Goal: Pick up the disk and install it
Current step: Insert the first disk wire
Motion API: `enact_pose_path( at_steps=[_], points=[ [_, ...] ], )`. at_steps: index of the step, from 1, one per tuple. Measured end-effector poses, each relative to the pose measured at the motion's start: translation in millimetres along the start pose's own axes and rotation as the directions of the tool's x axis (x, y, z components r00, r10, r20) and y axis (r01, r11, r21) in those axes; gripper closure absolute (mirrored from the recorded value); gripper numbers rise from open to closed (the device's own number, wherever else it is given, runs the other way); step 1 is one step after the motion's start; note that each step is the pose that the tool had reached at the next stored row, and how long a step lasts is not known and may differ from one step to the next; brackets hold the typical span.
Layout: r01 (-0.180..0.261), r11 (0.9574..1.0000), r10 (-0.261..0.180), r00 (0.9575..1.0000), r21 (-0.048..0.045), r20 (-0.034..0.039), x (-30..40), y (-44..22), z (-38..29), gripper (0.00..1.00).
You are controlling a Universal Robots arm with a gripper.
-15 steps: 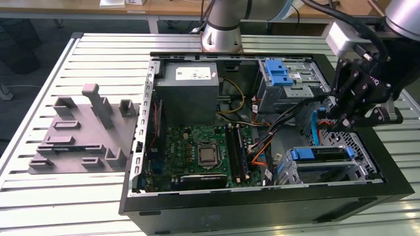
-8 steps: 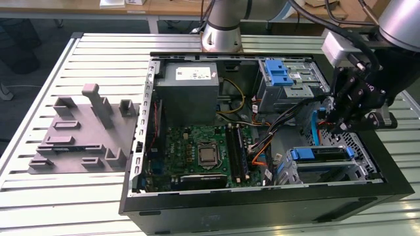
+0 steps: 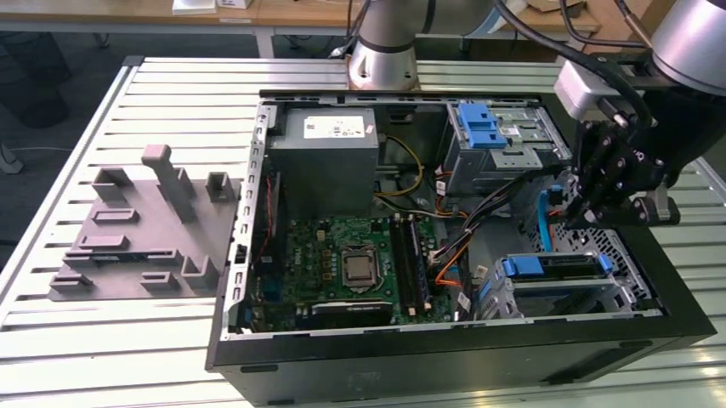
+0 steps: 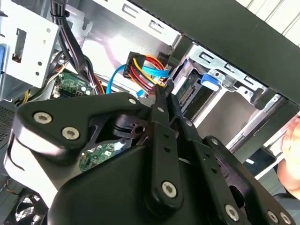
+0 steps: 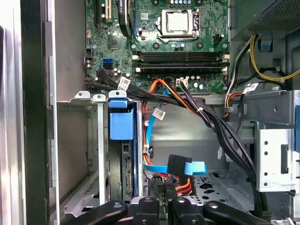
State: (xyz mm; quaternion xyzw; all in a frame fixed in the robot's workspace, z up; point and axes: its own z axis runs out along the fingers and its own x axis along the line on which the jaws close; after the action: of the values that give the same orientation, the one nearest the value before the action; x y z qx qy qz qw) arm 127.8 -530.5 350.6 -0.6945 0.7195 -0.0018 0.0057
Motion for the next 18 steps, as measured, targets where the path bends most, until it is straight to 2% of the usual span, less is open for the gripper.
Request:
enact_pose_path(
  at_steps=[4,11,15,18],
  points=[
    [0.0,1.0,0.0,1.0,0.0,0.0,3.2,-0.3,0.0,0.83],
    [0.0,1.0,0.0,1.0,0.0,-0.0001,18.1,-0.8,0.2,0.83],
    [0.0,1.0,0.0,1.0,0.0,-0.0005,20.4,-0.9,1.0,0.83],
    [0.0,1.0,0.0,0.9999,0.0005,-0.0131,20.5,-0.9,2.1,0.83]
  ],
)
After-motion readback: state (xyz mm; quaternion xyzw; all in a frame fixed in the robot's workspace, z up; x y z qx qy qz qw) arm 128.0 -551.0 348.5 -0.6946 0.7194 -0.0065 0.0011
